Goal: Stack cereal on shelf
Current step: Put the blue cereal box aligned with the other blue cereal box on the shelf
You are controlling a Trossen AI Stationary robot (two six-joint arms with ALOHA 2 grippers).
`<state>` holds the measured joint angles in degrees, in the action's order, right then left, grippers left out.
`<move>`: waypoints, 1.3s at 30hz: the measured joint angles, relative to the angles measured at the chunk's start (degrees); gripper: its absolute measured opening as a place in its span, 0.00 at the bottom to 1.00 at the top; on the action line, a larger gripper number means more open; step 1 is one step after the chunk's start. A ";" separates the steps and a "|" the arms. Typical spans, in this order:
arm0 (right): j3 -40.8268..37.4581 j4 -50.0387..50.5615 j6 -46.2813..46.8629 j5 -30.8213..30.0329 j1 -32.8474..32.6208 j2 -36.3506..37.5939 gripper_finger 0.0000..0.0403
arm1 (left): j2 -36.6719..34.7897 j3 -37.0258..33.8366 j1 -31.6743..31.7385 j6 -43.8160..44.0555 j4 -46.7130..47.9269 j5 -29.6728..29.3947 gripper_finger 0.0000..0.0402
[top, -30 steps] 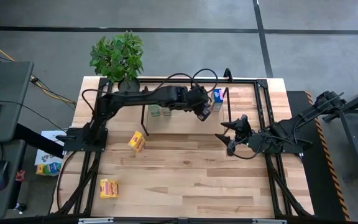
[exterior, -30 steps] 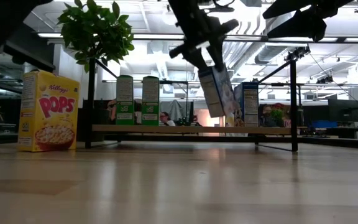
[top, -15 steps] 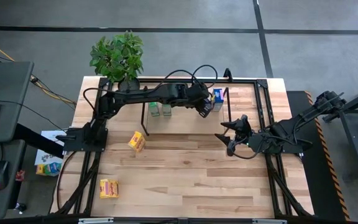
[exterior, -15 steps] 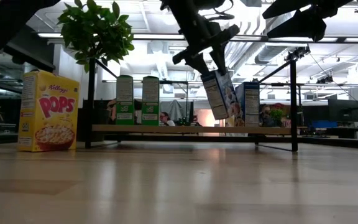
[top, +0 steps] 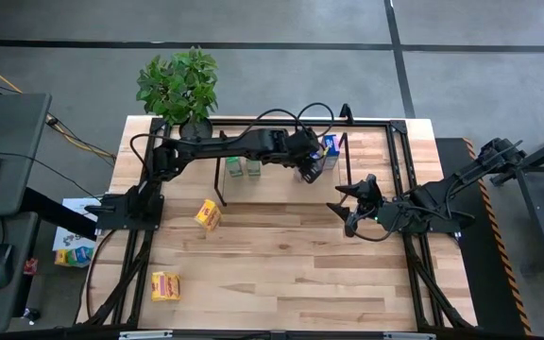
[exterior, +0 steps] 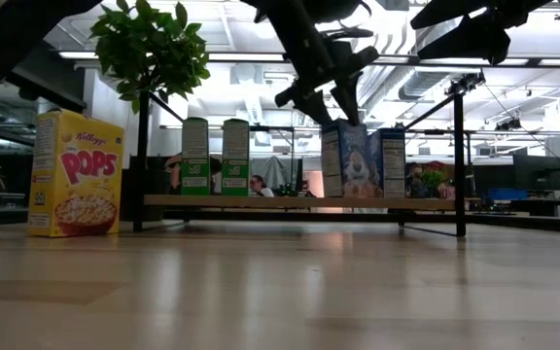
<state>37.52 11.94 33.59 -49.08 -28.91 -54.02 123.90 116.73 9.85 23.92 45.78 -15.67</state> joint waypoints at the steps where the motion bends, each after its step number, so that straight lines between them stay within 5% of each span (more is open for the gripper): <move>1: 0.00 0.00 0.02 0.00 0.00 0.00 0.69 | 0.00 0.00 0.00 -0.09 -0.26 -0.04 0.56; 14: 0.00 0.00 0.02 -0.02 0.00 0.00 0.69 | -3.55 0.00 0.33 -2.11 0.25 -0.21 0.63; 21: 0.00 -0.02 0.04 -0.02 0.00 -0.02 0.69 | -9.39 0.02 -0.05 -4.34 3.28 -7.51 0.60; 26: 0.00 0.00 0.02 -0.02 0.00 -0.02 0.69 | -10.05 -0.91 -2.13 -5.20 10.73 -17.15 0.39; 31: 0.00 0.02 0.02 -0.02 0.00 -0.02 0.69 | -9.86 -11.40 -4.39 -6.07 4.02 -21.26 0.05; 39: 0.00 0.02 -0.03 -0.02 0.00 -0.02 0.69 | -9.84 -29.43 -5.85 -5.69 -15.21 -29.37 0.01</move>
<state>37.52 11.97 33.56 -49.10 -28.91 -54.04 114.06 87.30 4.00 18.24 30.56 -45.04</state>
